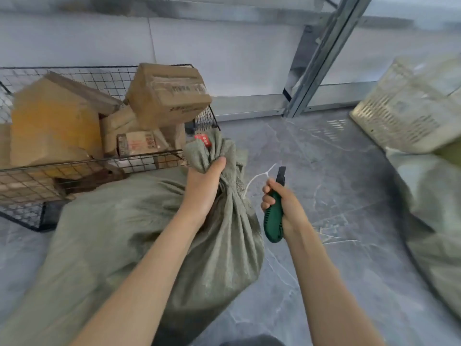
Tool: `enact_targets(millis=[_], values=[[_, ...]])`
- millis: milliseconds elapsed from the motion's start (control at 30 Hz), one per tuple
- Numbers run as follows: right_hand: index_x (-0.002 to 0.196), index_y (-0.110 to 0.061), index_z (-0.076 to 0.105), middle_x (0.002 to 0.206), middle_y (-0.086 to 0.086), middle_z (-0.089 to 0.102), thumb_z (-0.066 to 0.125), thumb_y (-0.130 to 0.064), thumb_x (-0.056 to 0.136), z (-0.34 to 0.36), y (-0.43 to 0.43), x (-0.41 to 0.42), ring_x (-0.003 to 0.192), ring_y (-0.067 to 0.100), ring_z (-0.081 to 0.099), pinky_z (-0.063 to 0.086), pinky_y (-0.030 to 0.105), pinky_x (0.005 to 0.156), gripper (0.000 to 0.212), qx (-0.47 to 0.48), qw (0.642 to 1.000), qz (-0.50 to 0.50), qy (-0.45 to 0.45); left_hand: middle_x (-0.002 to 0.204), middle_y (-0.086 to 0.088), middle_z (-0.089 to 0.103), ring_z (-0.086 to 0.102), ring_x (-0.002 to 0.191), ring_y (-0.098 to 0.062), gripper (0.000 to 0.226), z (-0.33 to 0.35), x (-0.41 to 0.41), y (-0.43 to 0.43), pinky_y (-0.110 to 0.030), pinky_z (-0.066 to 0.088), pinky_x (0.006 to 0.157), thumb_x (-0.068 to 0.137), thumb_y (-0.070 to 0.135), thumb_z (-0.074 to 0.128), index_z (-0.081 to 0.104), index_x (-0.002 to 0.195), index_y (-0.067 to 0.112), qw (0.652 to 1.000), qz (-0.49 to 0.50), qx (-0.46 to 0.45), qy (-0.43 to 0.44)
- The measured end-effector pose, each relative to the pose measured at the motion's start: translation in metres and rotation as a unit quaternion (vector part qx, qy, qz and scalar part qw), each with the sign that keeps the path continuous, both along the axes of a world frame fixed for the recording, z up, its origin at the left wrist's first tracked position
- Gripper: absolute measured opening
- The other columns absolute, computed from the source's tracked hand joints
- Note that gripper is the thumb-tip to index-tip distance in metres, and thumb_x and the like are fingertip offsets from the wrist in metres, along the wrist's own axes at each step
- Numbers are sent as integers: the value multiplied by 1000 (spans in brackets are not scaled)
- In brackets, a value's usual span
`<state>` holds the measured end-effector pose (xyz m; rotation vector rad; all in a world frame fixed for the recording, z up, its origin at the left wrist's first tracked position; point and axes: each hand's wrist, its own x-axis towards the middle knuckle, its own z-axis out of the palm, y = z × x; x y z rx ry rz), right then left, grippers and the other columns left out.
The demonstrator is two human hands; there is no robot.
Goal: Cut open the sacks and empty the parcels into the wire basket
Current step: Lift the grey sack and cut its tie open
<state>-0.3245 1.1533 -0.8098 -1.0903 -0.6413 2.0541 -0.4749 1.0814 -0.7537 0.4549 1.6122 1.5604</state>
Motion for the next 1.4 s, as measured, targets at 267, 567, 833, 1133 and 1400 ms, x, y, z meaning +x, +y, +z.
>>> enact_targets(millis=[267,567,833,1133,1400], values=[[80,-10,49,59,2,52,50,-12,98,-83,24,60,35,8,44,43,18,38,19,-146,979,-142,-24,86,15,60,61,92,-11,6,-64,44,25,-23,41,82,90,21,61,60,85,23,996,-3,-91,-7],[79,-8,51,65,5,52,55,-10,96,-155,59,80,32,11,46,43,18,36,18,-243,940,-214,-104,68,8,52,49,60,-5,29,-103,75,63,-27,41,64,87,29,63,46,65,21,982,36,-185,15],[89,-3,54,68,9,59,55,-7,94,-194,75,83,26,12,45,40,17,34,7,-289,906,-252,-178,63,8,50,48,56,-4,31,-117,78,68,-24,41,58,88,26,62,46,61,22,980,59,-180,52],[119,-5,47,79,13,72,52,-15,98,-187,66,84,47,18,53,49,20,41,24,-276,923,-227,-142,65,7,51,48,58,-5,28,-121,77,67,-21,41,57,87,26,63,49,63,23,983,57,-168,46],[118,-9,53,54,1,57,57,-15,95,-113,67,45,39,9,48,46,20,42,25,-178,975,-135,-13,75,11,63,60,72,-3,20,-87,60,46,-26,48,74,88,18,62,60,69,23,992,55,-109,-4]])
